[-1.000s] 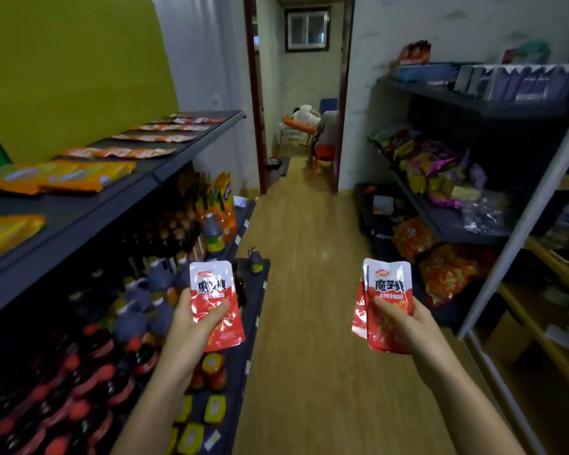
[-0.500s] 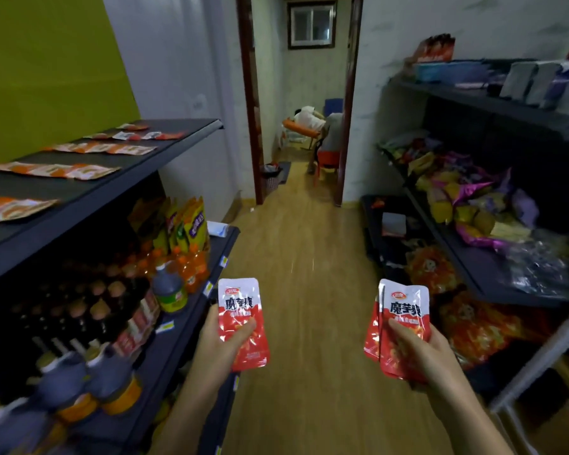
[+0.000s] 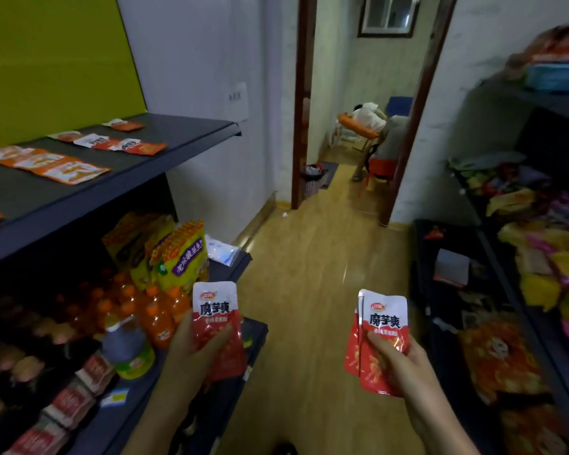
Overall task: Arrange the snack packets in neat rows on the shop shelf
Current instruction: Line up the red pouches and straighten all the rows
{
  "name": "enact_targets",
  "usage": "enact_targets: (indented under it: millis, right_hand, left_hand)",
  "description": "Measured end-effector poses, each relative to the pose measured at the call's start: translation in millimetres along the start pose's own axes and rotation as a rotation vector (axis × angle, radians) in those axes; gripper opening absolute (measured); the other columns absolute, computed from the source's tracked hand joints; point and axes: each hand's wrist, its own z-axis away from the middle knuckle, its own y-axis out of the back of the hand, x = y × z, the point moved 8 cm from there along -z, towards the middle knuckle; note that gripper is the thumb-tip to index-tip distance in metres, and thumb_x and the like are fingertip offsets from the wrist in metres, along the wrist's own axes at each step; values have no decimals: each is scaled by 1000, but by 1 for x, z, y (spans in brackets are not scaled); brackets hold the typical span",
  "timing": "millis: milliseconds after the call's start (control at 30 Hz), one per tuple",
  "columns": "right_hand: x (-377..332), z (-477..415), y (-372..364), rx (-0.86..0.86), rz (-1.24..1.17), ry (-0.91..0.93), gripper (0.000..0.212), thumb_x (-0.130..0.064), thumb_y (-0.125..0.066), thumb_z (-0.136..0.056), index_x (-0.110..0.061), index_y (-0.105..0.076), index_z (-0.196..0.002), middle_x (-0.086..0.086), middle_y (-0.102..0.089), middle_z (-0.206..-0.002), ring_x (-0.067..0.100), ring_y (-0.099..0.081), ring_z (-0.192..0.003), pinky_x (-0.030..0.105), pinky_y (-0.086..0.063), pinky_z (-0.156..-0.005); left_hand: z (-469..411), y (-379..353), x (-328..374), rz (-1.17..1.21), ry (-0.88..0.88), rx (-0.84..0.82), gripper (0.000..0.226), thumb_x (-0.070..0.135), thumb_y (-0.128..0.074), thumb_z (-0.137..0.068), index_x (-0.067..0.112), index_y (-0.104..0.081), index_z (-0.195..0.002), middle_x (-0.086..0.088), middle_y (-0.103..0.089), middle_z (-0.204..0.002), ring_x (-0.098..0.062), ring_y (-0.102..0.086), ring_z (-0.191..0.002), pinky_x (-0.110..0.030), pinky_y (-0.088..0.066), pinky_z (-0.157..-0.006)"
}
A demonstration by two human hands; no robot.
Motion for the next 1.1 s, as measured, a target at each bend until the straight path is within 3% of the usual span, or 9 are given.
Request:
enact_targets:
  millis: [167, 333, 500, 700, 833, 900, 1000, 1100]
  right_hand:
    - [-28, -111, -42, -59, 12, 9, 16, -15, -65, -83, -16, -66, -98, 3, -75, -80, 15, -70, -65, 24, -51, -54]
    - [-79, -210, -92, -156, 31, 68, 17, -14, -64, -83, -14, -66, -100, 6, -75, -86, 18, -70, -70, 26, -52, -59]
    - [-105, -286, -134, -263, 31, 74, 22, -14, -65, -82, -18, -63, -104, 4, -74, -89, 14, -71, -69, 18, -52, -52]
    - [-125, -367, -203, -514, 112, 96, 30, -15, -66, -81, -21, -57, -109, 1, -72, -93, 10, -71, -74, 18, -53, -54]
    - [-148, -406, -256, -739, 150, 120, 27, -11, -65, -81, -21, -59, -105, -3, -75, -87, 10, -71, -74, 18, -53, -54]
    - [-164, -418, -281, -849, 148, 135, 31, -17, -67, -76, -22, -60, -106, -3, -75, -89, 11, -72, -77, 19, -54, -56]
    - [-184, -425, -319, -998, 148, 139, 47, -43, -69, -59, -30, -61, -104, -10, -74, -90, 10, -72, -78, 19, -54, -55]
    - [-191, -418, -358, -1136, 176, 154, 43, -49, -68, -60, -32, -61, -98, -15, -73, -85, 6, -71, -74, 16, -53, -53]
  left_hand:
    - [-106, -29, 3, 26, -17, 3, 32, 1, -62, -82, 27, -57, -101, -1, -69, -92, -12, -67, -76, -20, -53, -56]
    - [-209, -65, 28, 40, -65, -7, 29, 4, -62, -82, 25, -57, -100, 3, -71, -85, -8, -70, -68, -18, -52, -50]
    - [-278, -92, 32, 38, -41, 22, 26, 11, -62, -84, 30, -54, -98, 2, -69, -95, -16, -69, -84, -25, -56, -60]
    - [-332, -105, 18, 91, 0, 118, 29, 11, -60, -85, 32, -54, -104, 10, -73, -88, -10, -71, -79, -20, -54, -57]
    - [-367, -116, 34, 116, -83, 231, 27, 12, -61, -85, 31, -55, -103, 9, -72, -87, -11, -71, -77, -22, -55, -59]
    - [-382, -122, 52, 114, -167, 292, 26, 15, -62, -83, 33, -57, -101, 7, -72, -90, -13, -70, -81, -26, -56, -63]
    - [-395, -122, 77, 138, -246, 364, 28, 22, -63, -80, 36, -55, -104, 6, -71, -100, -13, -69, -89, -24, -55, -68]
    - [-393, -111, 93, 54, -300, 481, 30, 19, -55, -88, 37, -50, -111, 14, -67, -101, -5, -66, -94, -17, -52, -70]
